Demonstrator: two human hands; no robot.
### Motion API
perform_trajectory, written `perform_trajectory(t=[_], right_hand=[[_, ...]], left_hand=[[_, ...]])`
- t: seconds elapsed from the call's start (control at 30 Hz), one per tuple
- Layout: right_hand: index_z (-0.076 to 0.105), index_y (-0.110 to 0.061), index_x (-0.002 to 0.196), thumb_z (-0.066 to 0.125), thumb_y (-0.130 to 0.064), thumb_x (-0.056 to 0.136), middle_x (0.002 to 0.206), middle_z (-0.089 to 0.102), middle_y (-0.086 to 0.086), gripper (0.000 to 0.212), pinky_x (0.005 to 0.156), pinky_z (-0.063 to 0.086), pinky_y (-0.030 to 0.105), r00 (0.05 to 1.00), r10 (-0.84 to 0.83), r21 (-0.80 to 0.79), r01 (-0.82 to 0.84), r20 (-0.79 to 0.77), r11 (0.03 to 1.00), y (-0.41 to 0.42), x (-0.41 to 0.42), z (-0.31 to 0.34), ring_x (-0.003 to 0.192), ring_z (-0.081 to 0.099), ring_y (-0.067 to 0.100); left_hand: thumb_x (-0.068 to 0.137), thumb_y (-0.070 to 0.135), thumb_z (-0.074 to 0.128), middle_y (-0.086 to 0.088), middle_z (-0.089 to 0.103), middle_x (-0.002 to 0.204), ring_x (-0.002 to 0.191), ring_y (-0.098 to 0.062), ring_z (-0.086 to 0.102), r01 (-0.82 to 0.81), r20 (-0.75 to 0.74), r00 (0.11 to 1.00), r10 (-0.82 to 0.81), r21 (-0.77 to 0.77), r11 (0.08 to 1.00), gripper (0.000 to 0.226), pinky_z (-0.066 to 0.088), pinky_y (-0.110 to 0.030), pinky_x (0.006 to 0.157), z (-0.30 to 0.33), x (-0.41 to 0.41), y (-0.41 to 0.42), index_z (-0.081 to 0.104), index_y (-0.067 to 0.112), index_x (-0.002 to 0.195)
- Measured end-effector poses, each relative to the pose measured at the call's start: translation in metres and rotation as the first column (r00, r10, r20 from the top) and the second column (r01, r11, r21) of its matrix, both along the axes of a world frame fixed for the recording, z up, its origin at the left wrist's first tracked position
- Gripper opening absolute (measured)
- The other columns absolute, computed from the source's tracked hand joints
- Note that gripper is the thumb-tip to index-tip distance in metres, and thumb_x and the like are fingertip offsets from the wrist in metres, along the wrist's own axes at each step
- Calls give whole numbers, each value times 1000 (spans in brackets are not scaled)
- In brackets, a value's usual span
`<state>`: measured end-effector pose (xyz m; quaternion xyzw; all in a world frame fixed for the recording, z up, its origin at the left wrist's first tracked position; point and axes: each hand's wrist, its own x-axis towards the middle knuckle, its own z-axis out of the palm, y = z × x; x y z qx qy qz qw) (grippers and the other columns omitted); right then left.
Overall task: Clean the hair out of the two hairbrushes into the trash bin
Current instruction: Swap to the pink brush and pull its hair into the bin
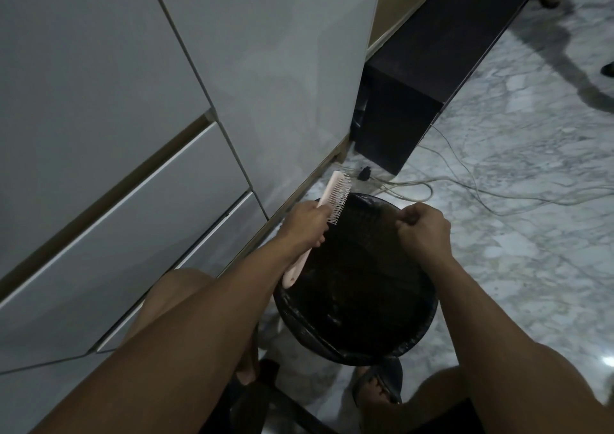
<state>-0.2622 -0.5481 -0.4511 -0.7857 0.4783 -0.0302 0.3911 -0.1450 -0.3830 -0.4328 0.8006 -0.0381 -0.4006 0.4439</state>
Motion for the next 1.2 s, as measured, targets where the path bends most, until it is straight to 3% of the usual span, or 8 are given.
perform_trajectory(t=[0.3,0.4,0.5,0.6,0.8,0.9,1.0,1.2], right_hand=[[67,-24,86,64,-10,86,94,68,2,14,76,42,24,993,118,82,-116,-21,990,8,4,-8,95,64,21],[71,-18,105,59,-5,88,110,69,4,26,84,41,23,970,239,86,-234,-52,968,13,3,-6,109,62,22],[61,-14,128,51,1,88,133,60,7,44,96,40,25,953,293,97,-286,-77,953,15,5,-4,123,54,24],[60,-14,131,50,3,86,137,58,7,49,104,39,31,963,256,92,-249,-80,964,14,6,-6,127,51,25],[61,-13,128,57,3,83,129,63,8,47,102,45,34,984,176,154,-169,-35,973,11,6,-5,120,58,26],[60,-12,126,58,-1,86,120,67,9,42,91,55,44,996,82,274,-88,36,958,12,7,-6,102,66,24],[56,-9,126,60,-5,90,107,68,8,37,75,60,37,989,-58,414,-5,140,910,18,8,-1,88,69,22],[48,-16,117,69,-11,87,112,64,11,37,84,58,49,942,-144,577,-62,304,814,29,7,20,96,69,28]], left_hand=[[90,8,51,-20,65,106,75,-23,59,73,-48,996,-72,21,997,40,52,-34,64,5,-6,-2,55,-1,130],[91,6,50,-20,64,107,76,-23,59,73,-38,997,-72,25,997,37,52,-33,63,3,-6,-1,56,0,127],[91,5,50,-19,64,107,74,-22,60,76,-41,996,-75,26,997,37,53,-33,63,1,-6,0,57,0,126],[89,3,52,-18,66,110,77,-22,63,91,-46,995,-90,35,995,38,55,-35,69,0,-6,1,58,3,127],[90,0,53,-12,68,105,84,-23,67,113,-33,993,-113,21,993,43,59,-41,79,-3,-8,3,56,6,132],[90,-3,53,-10,68,107,86,-22,68,105,-48,993,-105,-4,995,41,60,-38,76,-1,-10,6,57,8,130],[91,-3,53,-9,67,112,87,-23,67,120,-79,989,-121,-21,993,36,60,-39,76,1,-13,9,55,9,125],[93,-2,52,-10,69,114,75,-17,64,194,-126,972,-199,-50,980,25,54,-31,61,10,-20,10,54,15,112]])
